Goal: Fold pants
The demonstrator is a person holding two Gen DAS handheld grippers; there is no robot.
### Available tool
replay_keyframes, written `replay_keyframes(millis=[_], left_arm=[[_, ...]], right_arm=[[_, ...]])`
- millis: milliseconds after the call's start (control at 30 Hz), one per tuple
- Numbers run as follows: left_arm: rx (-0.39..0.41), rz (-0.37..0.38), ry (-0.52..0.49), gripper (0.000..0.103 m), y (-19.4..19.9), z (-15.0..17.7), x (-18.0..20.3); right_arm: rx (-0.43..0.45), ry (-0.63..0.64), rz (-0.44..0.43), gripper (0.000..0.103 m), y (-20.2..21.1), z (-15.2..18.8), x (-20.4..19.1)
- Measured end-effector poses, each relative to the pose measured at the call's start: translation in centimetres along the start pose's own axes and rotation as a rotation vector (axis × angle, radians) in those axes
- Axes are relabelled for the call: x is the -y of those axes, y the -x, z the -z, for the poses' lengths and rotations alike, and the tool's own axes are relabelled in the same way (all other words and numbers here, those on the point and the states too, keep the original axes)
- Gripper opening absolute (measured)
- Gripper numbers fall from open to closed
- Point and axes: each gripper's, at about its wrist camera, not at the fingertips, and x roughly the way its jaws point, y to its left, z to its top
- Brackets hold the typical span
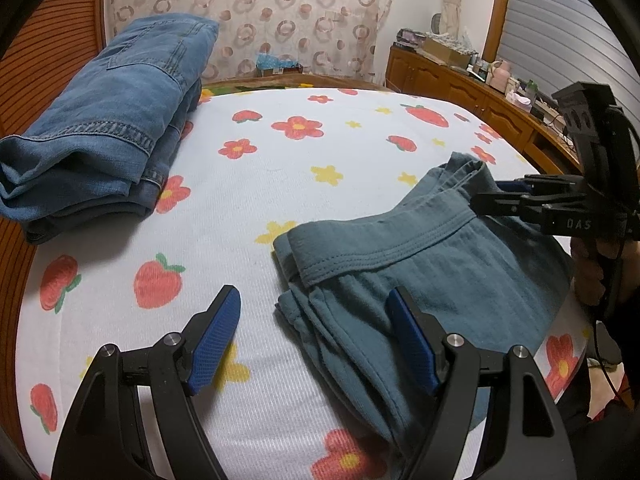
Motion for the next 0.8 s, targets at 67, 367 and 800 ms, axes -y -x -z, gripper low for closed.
replay_keyframes(millis=[67, 367, 800], left_arm=[[0.001, 0.004, 0.005, 0.077, 0.1, 0.0, -0.1], [0.035, 0.030, 0.001, 0.076, 1.1, -0.8, 0.4], [0.048, 0.084, -0.036, 0.063, 0.6, -2.9, 2.5]], right_arm=[[0.009, 0.011, 0.005, 0.025, 0.3, 0.2, -0.2], [0.098, 0.030, 0.138, 0.018, 3.9, 1.0, 0.1], [0.081, 0.005, 0.173, 0.024, 4.2, 1.1, 1.2]])
